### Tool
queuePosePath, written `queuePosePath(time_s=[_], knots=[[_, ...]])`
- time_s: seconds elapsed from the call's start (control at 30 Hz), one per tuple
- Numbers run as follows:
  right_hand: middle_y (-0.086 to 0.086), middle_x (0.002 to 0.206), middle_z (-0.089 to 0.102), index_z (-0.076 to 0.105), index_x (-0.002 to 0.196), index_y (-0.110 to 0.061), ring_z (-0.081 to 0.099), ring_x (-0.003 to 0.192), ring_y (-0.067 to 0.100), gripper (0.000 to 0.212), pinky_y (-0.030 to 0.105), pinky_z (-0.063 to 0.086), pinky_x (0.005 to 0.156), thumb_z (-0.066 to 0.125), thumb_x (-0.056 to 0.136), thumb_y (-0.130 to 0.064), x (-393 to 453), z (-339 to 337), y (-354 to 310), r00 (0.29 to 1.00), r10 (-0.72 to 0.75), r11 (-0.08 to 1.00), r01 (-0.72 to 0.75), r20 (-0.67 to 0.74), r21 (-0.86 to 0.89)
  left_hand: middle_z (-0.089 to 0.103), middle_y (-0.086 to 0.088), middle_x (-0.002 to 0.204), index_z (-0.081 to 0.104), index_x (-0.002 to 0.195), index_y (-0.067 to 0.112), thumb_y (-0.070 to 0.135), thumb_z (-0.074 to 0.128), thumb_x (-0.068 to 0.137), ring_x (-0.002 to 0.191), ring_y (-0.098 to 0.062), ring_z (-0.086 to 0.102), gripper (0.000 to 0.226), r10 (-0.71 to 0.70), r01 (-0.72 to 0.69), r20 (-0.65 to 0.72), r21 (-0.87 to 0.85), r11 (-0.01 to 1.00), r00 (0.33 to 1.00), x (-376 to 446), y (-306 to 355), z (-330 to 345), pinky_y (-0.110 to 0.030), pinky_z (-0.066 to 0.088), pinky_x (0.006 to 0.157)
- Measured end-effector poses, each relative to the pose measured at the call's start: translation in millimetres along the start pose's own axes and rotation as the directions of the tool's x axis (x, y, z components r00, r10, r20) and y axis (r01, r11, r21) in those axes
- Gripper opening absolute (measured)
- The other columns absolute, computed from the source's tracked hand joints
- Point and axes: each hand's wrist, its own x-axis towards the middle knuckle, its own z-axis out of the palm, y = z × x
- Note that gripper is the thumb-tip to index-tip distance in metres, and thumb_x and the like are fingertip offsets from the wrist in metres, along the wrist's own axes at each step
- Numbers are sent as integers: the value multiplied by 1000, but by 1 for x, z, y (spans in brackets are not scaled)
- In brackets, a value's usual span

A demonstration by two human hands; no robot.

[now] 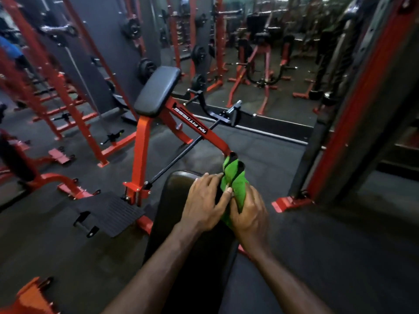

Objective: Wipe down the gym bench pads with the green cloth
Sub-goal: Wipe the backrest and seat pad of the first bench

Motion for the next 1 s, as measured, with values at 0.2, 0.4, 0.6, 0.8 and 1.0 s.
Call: queuePosePath(time_s=[0.2, 0.4, 0.6, 0.8, 1.0], knots=[[17, 124, 63, 52, 138, -4, 64, 108, 35, 66, 37, 48, 84, 40, 102, -59, -85, 11, 7, 948, 318, 937, -309, -28, 162, 36, -4, 164, 37, 158, 20, 62, 28, 99, 156, -22, 20, 72, 113, -151, 216, 167, 974, 970, -15, 23, 7, -41, 8, 130], [10, 137, 56, 43, 148, -12, 59, 122, 31, 101, 44, 53, 92, 22, 88, -90, -159, 29, 13, 888, 449, 873, -459, 98, 165, 2, -6, 174, 7, 166, 21, 58, 36, 103, 160, -22, -4, 78, 246, -297, 269, 170, 940, 931, -45, 17, 18, -45, 9, 130], [9, 150, 50, 28, 158, -15, 58, 127, 29, 110, 49, 53, 97, 28, 83, -95, -176, 45, 29, 876, 462, 869, -478, 138, 128, 2, -9, 174, 14, 166, 19, 48, 54, 101, 160, -24, -2, 81, 208, -223, 125, 116, 968, 970, -105, 2, 49, -50, 18, 127], [15, 148, 54, 33, 158, -7, 58, 128, 33, 94, 50, 50, 100, 40, 93, -76, -214, 70, 50, 883, 454, 879, -466, 121, 99, 4, -5, 172, 21, 163, 21, 47, 55, 99, 160, -25, 5, 77, 161, -161, -6, -12, 987, 987, -150, -15, 83, -46, 12, 128], [14, 143, 58, 49, 147, 0, 57, 131, 29, 91, 50, 47, 105, 37, 98, -76, -267, 90, 61, 873, 451, 854, -482, 183, 195, 18, -14, 169, 33, 158, 16, 46, 59, 95, 159, -28, 14, 75, 75, -82, -99, -73, 994, 992, -209, -42, 118, -47, 18, 126]])
